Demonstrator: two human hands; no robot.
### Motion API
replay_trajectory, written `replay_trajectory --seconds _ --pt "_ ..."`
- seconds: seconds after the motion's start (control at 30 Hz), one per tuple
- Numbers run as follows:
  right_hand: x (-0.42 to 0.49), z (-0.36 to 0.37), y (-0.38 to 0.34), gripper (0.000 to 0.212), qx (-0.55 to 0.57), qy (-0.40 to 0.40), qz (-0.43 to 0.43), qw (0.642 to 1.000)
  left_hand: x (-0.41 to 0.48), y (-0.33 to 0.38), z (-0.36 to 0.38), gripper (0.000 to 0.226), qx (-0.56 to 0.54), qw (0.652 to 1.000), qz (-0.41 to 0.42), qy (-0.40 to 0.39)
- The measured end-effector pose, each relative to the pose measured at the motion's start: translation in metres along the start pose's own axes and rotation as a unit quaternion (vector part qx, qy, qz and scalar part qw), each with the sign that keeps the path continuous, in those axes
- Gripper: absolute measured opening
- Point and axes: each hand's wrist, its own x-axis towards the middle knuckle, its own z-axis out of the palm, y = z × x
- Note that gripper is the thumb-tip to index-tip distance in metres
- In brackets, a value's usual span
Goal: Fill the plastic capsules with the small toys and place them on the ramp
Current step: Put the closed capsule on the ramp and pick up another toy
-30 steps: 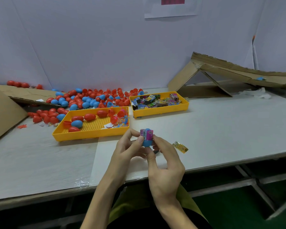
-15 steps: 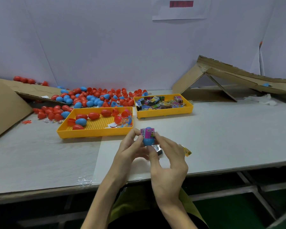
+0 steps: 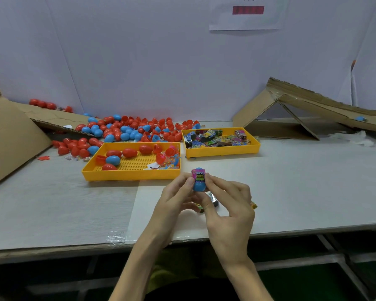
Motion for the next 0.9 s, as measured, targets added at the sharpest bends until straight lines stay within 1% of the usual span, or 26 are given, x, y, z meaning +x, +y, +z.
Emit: replay_trajectory --seconds 0.27,0.4,0.5,0.6,0.73,0.83,0.9 --pt "-0.0051 -0.0039 0.0061 0.043 0.016 0.009 -0.002 1.000 -0.0009 0.0007 0.0015 0.028 0.019 1.000 -0.007 -0.021" --pt "-0.0009 -0.0054 0.0034 0.047 0.031 -0.008 0.058 0.998 -0.0019 0.0036 0.0028 0.041 0.024 0.999 -0.023 -0.030" --pt "0.0001 -0.0063 0.0019 0.042 0.035 -0.029 0.047 0.998 -0.0025 0.0054 0.0034 0.045 0.012 0.999 -0.032 -0.028" --pt "-0.0014 -0.0060 0.0020 0.044 0.045 -0.038 0.033 0.998 -0.0017 0.0052 0.0037 0.045 0.004 0.999 -0.036 -0.032" --pt "-0.0039 -0.0063 0.0044 0.047 0.070 -0.035 0.017 0.997 -0.0005 0.0038 0.0045 0.042 0.010 0.999 -0.035 -0.023" --pt "-0.0062 -0.0063 0.0058 0.045 0.081 -0.030 0.016 0.996 -0.0018 0.0036 0.0037 0.036 0.009 0.999 -0.027 -0.036" --pt "-0.0076 -0.0062 0.0071 0.043 0.086 -0.026 0.014 0.996 -0.0022 0.0040 0.0031 0.036 0.005 0.999 -0.026 -0.043"
